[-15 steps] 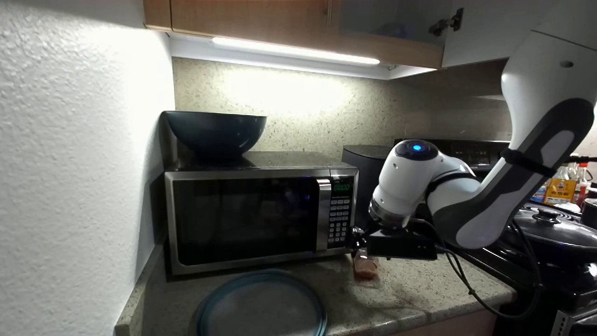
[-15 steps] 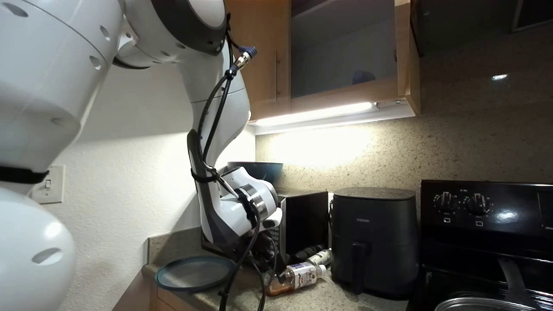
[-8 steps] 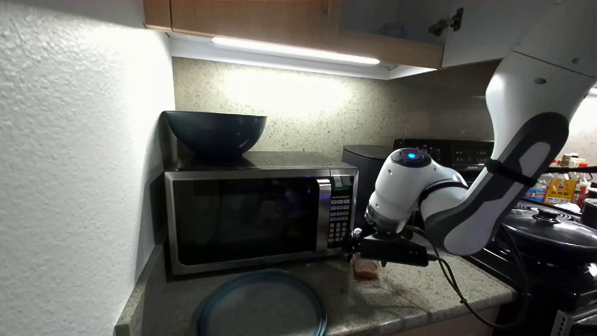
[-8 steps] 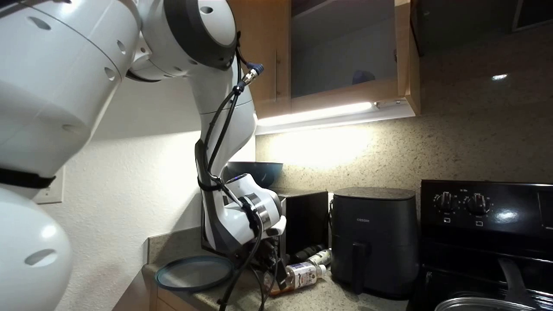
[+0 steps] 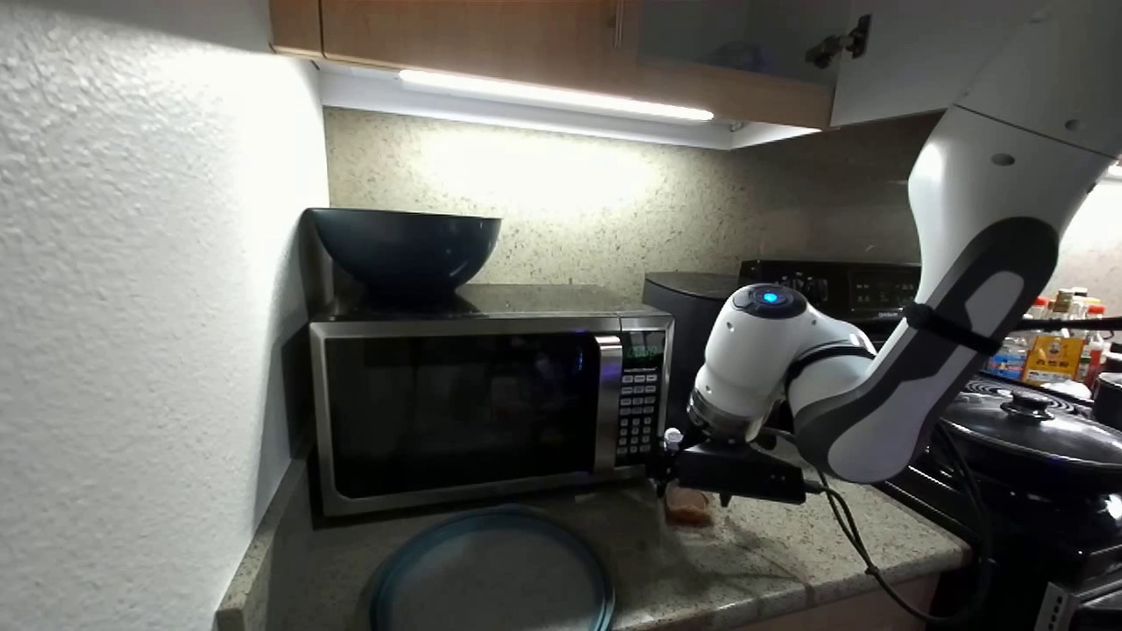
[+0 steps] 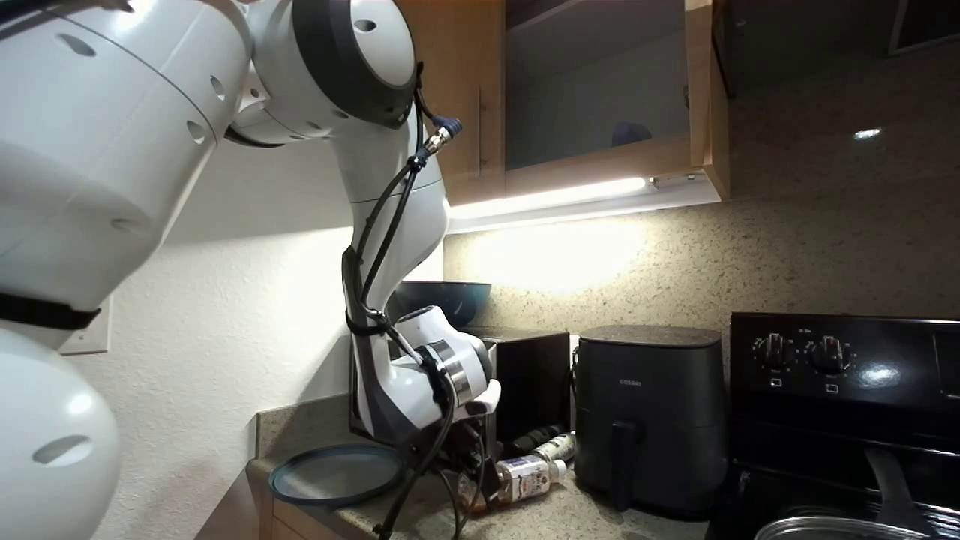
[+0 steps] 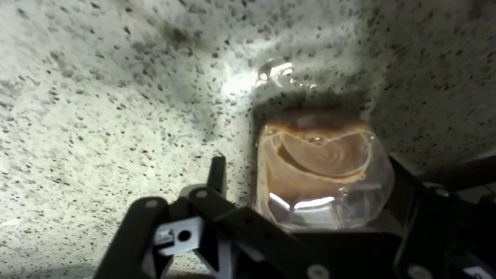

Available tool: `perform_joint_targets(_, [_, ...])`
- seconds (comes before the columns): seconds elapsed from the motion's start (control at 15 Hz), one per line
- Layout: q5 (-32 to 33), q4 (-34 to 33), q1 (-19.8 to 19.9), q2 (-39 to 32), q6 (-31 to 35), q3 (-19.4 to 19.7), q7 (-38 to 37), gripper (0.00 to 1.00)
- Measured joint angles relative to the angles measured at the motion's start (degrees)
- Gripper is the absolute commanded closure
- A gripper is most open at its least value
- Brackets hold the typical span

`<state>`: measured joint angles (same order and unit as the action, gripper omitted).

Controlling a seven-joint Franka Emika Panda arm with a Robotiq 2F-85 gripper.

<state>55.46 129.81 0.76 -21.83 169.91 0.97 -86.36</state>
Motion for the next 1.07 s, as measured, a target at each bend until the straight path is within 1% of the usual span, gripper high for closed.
perform_joint_targets(0.13, [0.00,-0.02,0.01,-0.01,0.17,0.14,0.00,0.47])
perform_joint_targets(0.33, [0.00,-0.05,0.00,-0.03,0.94,0.26,0.00,0.64])
perform_joint_targets(0.53, [0.05,-0.06,-0.02,-0.12,1.62,0.48,0.00,0.68])
perform_joint_targets(0.87, [0.17,0.10,-0.40,0.24,1.24,0.60,-0.07,0.68])
perform_joint_targets(1.07, [1.52,2.27,-1.71,3.07,-0.09,0.78,-0.92,0.68])
